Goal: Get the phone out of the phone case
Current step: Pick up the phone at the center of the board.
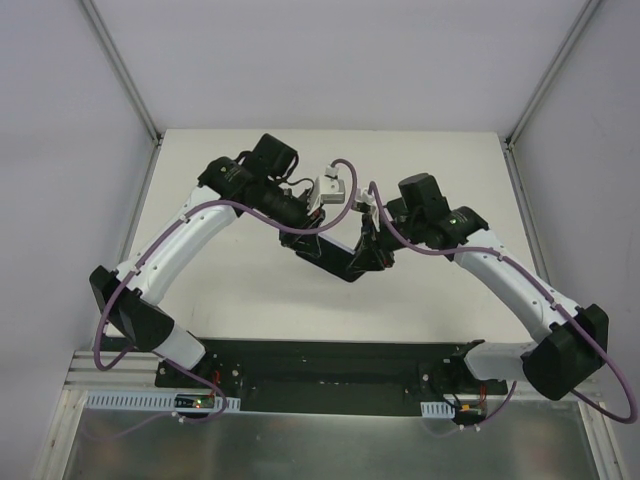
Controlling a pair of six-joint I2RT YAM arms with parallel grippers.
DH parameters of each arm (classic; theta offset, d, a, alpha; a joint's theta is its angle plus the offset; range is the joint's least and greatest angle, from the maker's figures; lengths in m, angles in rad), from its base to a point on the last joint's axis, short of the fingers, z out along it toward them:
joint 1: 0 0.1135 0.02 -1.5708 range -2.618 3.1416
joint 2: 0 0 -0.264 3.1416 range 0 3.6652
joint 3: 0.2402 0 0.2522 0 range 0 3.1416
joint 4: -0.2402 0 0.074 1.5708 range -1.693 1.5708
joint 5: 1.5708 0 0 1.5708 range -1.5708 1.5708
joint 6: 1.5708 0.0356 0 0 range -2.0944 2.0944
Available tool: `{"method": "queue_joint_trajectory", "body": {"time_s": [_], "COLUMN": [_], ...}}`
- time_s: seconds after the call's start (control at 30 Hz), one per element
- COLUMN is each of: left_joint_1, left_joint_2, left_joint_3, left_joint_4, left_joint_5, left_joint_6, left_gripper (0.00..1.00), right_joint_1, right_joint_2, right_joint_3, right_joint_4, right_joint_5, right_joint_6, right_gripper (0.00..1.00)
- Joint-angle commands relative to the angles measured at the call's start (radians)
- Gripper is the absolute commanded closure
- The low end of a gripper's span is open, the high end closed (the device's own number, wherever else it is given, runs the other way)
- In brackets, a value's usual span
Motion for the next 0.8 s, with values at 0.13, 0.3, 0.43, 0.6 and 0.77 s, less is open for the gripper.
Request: {"method": "queue_joint_trajectory", "body": {"time_s": [0.13,0.3,0.43,0.6,0.77], "left_joint_1": [0.017,0.050,0.100,0.165,0.172], "left_joint_2": [-0.062,-0.085,-0.114,-0.148,-0.126], "left_joint_3": [-0.023,-0.075,-0.132,-0.224,-0.238], "left_joint_4": [0.133,0.191,0.295,0.544,0.668], "left_joint_5": [0.121,0.168,0.200,0.223,0.256], "left_joint_6": [-0.088,-0.185,-0.324,-0.583,-0.740], "left_gripper": [0.57,0.21,0.16,0.18,0.27], "right_joint_1": [-0.018,-0.038,-0.045,-0.049,-0.049], "right_joint_2": [-0.027,-0.056,-0.067,-0.057,-0.042], "right_joint_3": [0.022,0.034,0.063,0.109,0.152], "right_joint_4": [0.032,0.045,0.013,-0.021,-0.049], "right_joint_5": [-0.001,0.004,0.010,0.014,0.016], "right_joint_6": [0.140,0.168,0.163,0.148,0.135], "right_gripper": [1.00,1.00,1.00,1.00,1.00]}}
